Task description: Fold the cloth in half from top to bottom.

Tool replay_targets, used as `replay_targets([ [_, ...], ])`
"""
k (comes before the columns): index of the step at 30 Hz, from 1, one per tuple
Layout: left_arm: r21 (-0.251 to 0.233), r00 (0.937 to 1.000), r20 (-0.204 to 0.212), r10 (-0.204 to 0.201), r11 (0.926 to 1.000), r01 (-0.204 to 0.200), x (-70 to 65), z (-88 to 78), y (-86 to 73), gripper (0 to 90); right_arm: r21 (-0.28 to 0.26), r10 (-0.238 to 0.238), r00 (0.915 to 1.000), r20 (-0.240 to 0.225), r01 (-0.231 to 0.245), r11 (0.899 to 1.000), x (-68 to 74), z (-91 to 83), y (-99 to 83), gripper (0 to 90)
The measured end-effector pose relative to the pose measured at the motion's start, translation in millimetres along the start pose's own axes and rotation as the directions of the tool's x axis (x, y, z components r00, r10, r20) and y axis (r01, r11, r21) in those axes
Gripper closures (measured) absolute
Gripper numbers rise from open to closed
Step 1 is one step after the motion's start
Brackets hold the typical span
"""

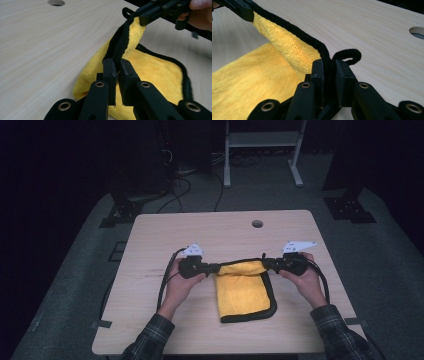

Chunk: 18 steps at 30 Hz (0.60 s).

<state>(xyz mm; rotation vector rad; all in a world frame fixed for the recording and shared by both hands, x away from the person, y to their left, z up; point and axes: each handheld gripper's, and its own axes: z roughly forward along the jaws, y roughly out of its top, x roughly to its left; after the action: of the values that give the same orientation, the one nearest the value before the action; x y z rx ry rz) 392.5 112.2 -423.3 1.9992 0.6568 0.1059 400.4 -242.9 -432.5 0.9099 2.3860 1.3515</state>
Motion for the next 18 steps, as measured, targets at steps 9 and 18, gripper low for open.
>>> replay_targets([
  [9,0.044,0.9982,0.056,0.02,0.9987,-0.023,-29.6,-5.6,-16.1,84.0,0.041,-0.026,0.9993,-0.026,0.027,0.999,24.1,-17.1,-19.3,76.7],
  [18,0.115,0.9965,0.079,0.028,0.9927,-0.037,-45.8,-2.2,-31.4,83.4,0.093,-0.032,0.9987,-0.04,0.036,0.995,38.7,-22.9,-40.4,74.9],
])
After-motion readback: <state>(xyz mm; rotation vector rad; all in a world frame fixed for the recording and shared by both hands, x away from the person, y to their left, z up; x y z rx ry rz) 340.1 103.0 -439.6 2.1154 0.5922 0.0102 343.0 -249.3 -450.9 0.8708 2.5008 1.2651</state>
